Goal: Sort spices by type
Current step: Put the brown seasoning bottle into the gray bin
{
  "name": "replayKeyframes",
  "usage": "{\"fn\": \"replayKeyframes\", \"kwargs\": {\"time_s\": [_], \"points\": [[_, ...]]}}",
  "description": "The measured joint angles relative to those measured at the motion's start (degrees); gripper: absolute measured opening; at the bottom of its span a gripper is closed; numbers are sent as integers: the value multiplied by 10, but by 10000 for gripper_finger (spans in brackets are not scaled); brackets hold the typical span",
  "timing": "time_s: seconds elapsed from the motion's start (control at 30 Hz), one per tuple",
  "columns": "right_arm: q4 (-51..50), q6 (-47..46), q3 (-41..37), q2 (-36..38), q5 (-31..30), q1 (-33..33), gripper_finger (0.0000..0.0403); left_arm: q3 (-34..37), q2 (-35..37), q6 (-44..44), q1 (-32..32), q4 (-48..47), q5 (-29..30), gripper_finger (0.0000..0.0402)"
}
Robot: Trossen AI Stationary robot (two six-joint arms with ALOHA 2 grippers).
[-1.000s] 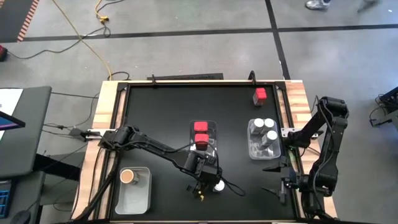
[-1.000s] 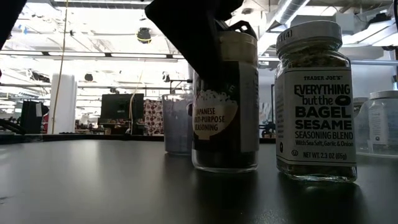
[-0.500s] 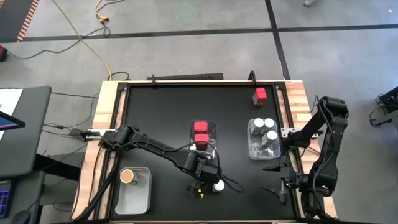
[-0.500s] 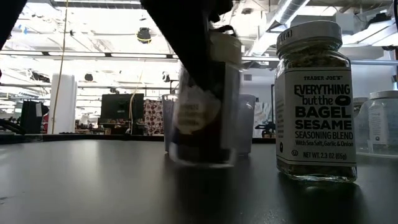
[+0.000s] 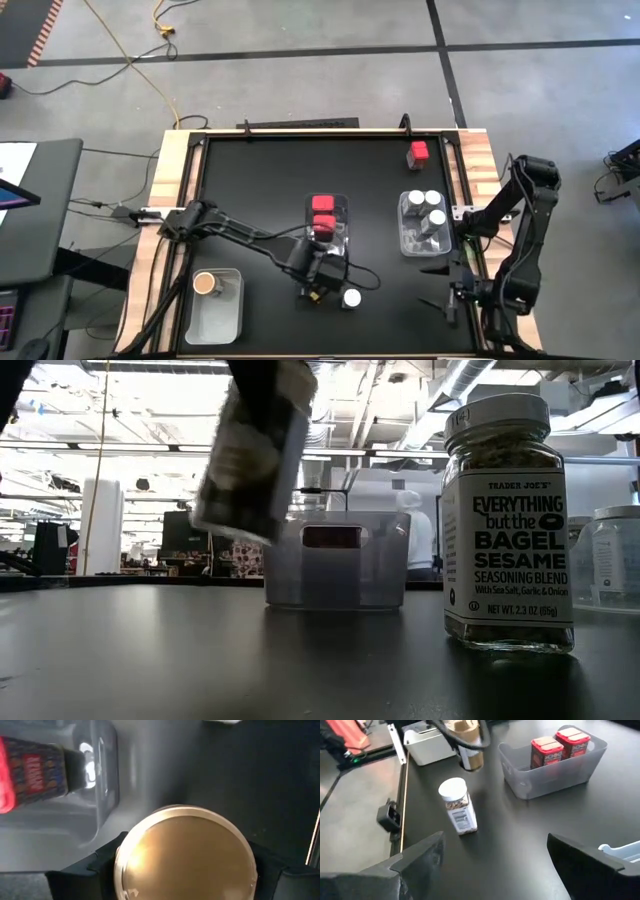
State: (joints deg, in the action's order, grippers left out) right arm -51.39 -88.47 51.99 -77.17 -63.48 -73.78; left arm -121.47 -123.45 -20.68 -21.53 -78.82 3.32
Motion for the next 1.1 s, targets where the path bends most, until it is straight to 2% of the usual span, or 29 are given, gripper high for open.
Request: {"fn": "replayKeyframes", "kwargs": {"time_s": [0.17,0.3,0.5,0.73,0.9,1.1], "points": [[17,0,0,0,2,31,377,48,66,-24,-31,-8,46,275],[27,8,0,0,3,56,377,130,138,-64,-54,21,67,275],[28,13,0,0,4,91,377,283,271,-179,-98,70,77,275],[27,15,0,0,5,114,377,385,403,-321,-169,76,120,275],[27,15,0,0,6,113,377,436,454,-368,-217,79,135,275],[28,15,0,0,6,113,377,487,463,-390,-253,95,137,275]]}}
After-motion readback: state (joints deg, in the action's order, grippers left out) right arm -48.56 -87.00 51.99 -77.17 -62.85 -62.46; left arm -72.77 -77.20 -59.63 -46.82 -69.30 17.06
